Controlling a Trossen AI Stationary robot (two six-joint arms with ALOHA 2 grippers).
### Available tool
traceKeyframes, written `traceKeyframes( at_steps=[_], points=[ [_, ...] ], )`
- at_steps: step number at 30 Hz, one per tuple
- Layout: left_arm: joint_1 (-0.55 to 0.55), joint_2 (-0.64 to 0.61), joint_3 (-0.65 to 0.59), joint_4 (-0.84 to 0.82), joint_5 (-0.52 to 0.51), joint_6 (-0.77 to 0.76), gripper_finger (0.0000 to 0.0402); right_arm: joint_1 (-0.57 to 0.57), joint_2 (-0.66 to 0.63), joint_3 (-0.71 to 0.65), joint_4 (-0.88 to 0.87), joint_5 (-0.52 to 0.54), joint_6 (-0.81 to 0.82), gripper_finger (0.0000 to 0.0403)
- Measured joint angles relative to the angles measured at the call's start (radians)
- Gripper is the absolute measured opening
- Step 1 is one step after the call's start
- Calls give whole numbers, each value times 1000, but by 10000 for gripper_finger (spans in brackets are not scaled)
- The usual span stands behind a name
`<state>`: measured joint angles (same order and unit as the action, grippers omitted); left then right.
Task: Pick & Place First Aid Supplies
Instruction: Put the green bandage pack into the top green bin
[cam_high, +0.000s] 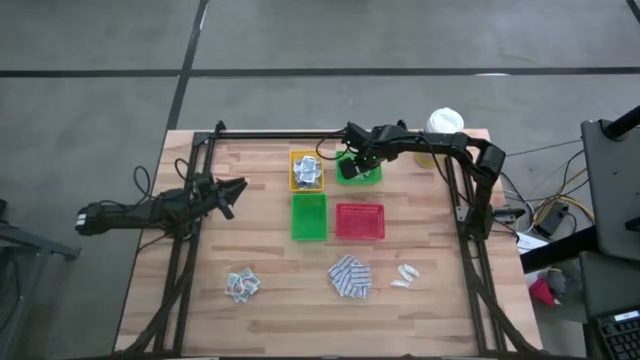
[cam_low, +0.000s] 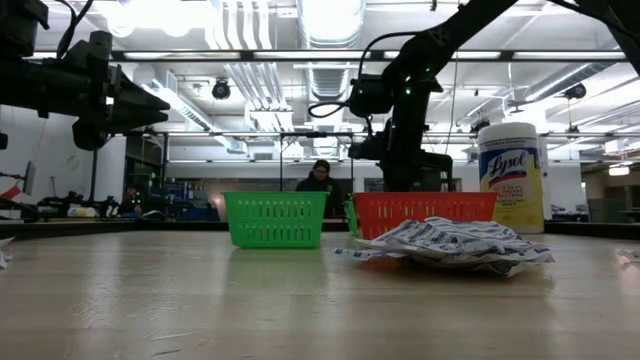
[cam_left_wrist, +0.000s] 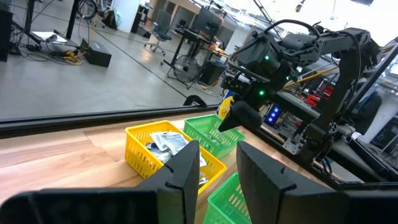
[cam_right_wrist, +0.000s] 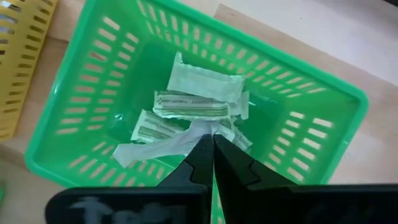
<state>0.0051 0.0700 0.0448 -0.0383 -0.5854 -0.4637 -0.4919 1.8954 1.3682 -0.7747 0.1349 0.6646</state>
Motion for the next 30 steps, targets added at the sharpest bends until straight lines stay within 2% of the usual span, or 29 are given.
traceKeyframes(
  at_steps=[5, 14, 19, 24, 30],
  points=[
    [0, 0, 0, 0, 0, 0, 108, 1, 0, 0, 2, 0, -29, 18],
    [0, 0, 0, 0, 0, 0, 108, 0, -1, 4, 1, 24, -42, 73],
    [0, 0, 0, 0, 0, 0, 108, 13, -31, 37, -75, -49, -75, 88],
    [0, 0, 0, 0, 0, 0, 108, 80, -97, 45, -202, -72, -92, 90],
    [0, 0, 0, 0, 0, 0, 108, 202, -200, 19, -261, -57, -73, 78]
  ],
)
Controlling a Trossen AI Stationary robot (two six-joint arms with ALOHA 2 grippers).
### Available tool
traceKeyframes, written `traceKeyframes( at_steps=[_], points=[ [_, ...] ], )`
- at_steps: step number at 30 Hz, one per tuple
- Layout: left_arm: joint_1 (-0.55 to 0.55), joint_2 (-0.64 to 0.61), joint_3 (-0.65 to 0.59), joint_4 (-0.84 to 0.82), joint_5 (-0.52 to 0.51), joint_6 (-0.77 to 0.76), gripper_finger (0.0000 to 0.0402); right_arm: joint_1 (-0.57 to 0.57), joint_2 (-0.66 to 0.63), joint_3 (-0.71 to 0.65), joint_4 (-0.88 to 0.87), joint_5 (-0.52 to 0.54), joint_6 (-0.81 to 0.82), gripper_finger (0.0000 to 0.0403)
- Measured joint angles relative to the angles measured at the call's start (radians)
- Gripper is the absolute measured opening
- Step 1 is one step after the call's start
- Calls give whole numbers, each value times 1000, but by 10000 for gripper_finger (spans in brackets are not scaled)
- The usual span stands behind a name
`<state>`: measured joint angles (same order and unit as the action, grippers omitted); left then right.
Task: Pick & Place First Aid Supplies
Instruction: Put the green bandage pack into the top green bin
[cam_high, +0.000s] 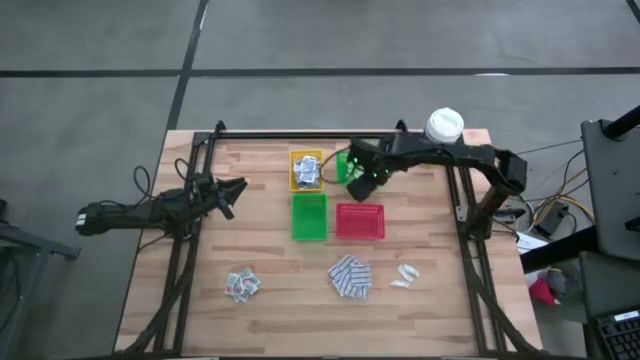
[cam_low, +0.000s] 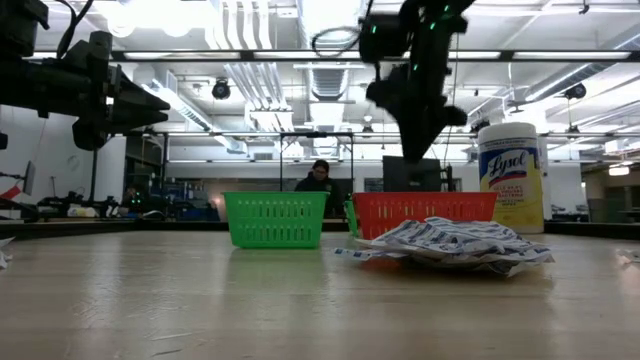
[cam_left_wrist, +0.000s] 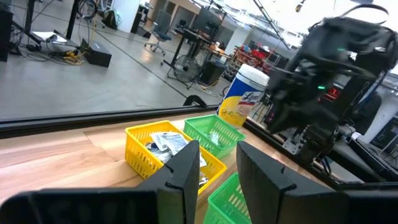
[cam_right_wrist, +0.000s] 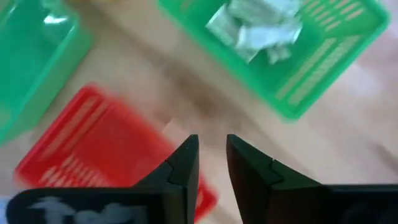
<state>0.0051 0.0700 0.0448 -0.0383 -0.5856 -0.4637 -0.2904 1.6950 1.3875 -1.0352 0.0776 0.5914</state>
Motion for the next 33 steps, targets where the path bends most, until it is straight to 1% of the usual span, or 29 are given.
traceKeyframes(
  at_steps=[3, 6, 12, 15, 18, 23, 26, 31, 33],
  points=[
    [0, 0, 0, 0, 0, 0, 108, 65, -45, -7, -34, 0, 38, 72],
    [0, 0, 0, 0, 0, 0, 108, 128, -77, -14, -91, 0, 43, 68],
    [0, 0, 0, 0, 0, 0, 108, 246, -129, -38, -194, -1, 126, 74],
    [0, 0, 0, 0, 0, 0, 108, 306, -153, -75, -210, -4, 176, 78],
    [0, 0, 0, 0, 0, 0, 108, 363, -177, -121, -216, -35, 223, 79],
    [0, 0, 0, 0, 0, 0, 108, 457, -204, -198, -215, -62, 276, 72],
    [0, 0, 0, 0, 0, 0, 108, 508, -215, -244, -214, -107, 297, 69],
    [0, 0, 0, 0, 0, 0, 108, 577, -217, -319, -208, -244, 332, 71],
    [0, 0, 0, 0, 0, 9, 108, 601, -215, -347, -202, -279, 353, 75]
  ],
)
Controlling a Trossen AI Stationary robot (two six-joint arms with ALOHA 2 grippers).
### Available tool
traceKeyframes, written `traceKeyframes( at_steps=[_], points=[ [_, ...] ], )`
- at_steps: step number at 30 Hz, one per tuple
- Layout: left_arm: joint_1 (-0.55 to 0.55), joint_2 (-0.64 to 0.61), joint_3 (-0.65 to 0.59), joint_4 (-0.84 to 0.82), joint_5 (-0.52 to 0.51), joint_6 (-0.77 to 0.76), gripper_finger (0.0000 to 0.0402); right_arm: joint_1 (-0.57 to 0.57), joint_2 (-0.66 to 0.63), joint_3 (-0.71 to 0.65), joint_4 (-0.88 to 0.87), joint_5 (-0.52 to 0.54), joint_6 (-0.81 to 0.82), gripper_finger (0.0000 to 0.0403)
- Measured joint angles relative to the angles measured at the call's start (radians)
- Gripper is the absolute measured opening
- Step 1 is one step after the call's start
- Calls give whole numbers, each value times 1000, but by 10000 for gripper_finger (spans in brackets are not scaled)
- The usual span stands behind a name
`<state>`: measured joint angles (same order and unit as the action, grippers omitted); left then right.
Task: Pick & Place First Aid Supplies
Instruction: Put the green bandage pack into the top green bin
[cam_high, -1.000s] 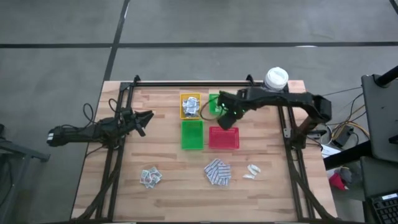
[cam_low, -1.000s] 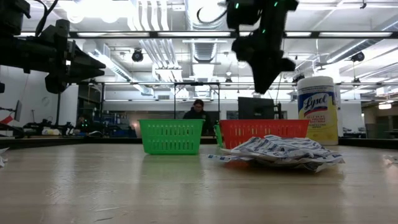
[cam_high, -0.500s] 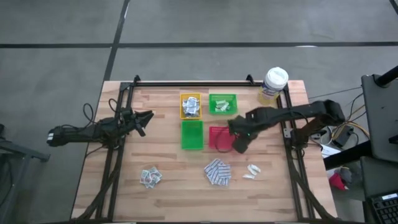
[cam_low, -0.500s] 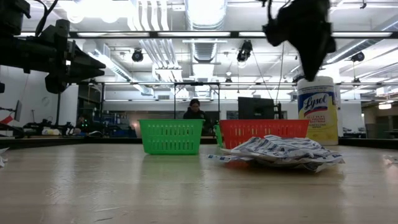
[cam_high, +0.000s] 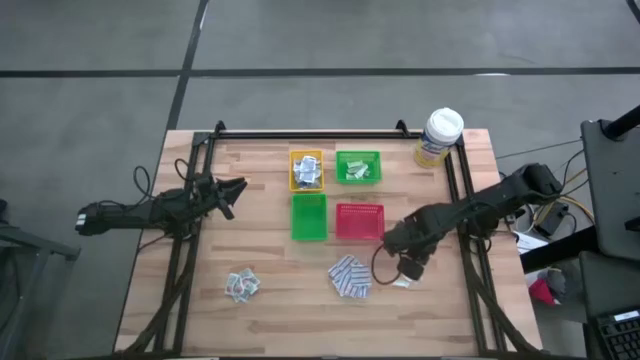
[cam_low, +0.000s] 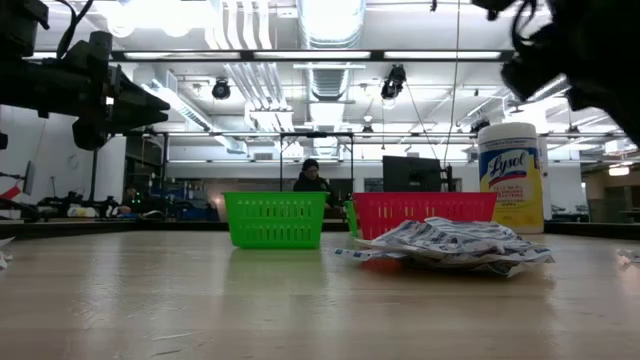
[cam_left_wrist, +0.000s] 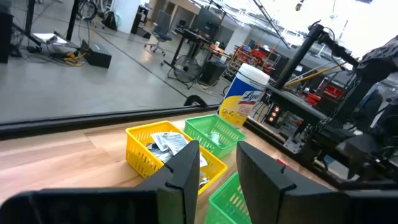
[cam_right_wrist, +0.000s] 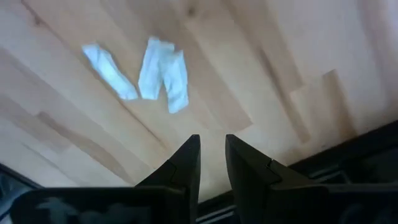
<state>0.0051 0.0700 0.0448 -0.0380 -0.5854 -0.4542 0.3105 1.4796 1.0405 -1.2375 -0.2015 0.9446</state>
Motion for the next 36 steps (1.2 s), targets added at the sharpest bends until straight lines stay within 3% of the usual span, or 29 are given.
traceKeyframes(
  at_steps=[15, 23, 36],
  points=[
    [0, 0, 0, 1, 0, 119, 108, 73, 4, -58, 206, -10, 66, 110],
    [0, 0, -2, 6, 0, 118, 108, 105, 8, -108, 248, -7, 142, 128],
    [0, 0, -2, 10, 1, 115, 108, 120, 10, -148, 270, -9, 122, 133]
  ],
)
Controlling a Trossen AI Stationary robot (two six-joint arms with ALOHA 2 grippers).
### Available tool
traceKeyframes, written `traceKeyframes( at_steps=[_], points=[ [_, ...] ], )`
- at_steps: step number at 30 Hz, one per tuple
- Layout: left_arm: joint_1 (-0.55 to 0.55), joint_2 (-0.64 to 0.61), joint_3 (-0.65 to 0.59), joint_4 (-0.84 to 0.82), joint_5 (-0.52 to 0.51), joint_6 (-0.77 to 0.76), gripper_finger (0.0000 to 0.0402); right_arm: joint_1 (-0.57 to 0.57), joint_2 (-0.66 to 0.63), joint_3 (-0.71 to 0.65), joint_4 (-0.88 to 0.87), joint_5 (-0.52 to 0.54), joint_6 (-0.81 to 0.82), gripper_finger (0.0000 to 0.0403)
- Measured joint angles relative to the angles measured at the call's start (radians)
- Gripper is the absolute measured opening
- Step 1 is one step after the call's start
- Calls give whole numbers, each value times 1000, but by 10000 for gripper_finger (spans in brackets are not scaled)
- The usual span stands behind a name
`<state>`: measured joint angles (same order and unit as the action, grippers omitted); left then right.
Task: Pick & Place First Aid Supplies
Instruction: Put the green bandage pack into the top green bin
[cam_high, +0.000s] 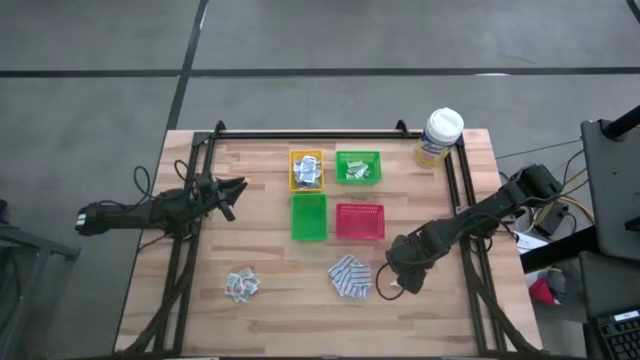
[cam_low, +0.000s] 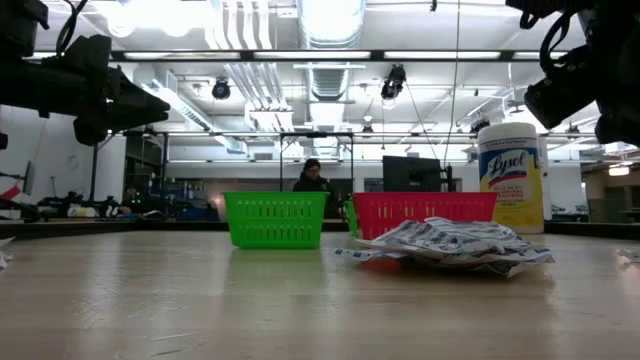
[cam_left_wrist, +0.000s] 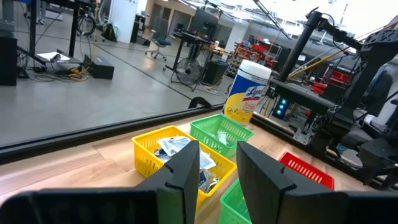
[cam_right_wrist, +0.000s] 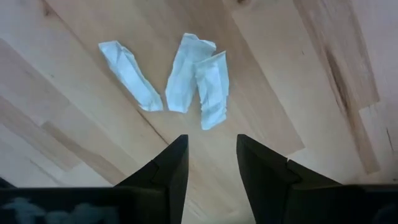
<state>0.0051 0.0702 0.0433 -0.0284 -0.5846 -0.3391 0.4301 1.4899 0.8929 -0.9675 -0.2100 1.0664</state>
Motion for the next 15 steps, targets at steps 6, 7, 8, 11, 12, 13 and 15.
traceKeyframes(
  at_steps=[6, 7, 8, 11, 12, 13, 15],
  points=[
    [0, 0, 0, 1, 0, -1, 108, 8, 0, -26, 106, -1, -33, 134],
    [0, 0, 0, 1, 0, -1, 108, 11, 0, -30, 122, -1, -35, 134],
    [0, 0, 0, 1, 0, -1, 108, 13, 0, -34, 128, -1, -35, 135],
    [0, 0, 0, 1, 0, -1, 108, 13, 0, -49, 128, 0, -26, 136],
    [0, 0, 0, 1, 0, -1, 108, 13, 0, -54, 127, 1, -24, 136],
    [0, 0, 0, 2, 0, -1, 108, 13, 0, -58, 129, 3, -22, 137],
    [0, 0, 0, 2, 0, -1, 108, 13, 0, -67, 129, 3, -22, 137]
  ],
)
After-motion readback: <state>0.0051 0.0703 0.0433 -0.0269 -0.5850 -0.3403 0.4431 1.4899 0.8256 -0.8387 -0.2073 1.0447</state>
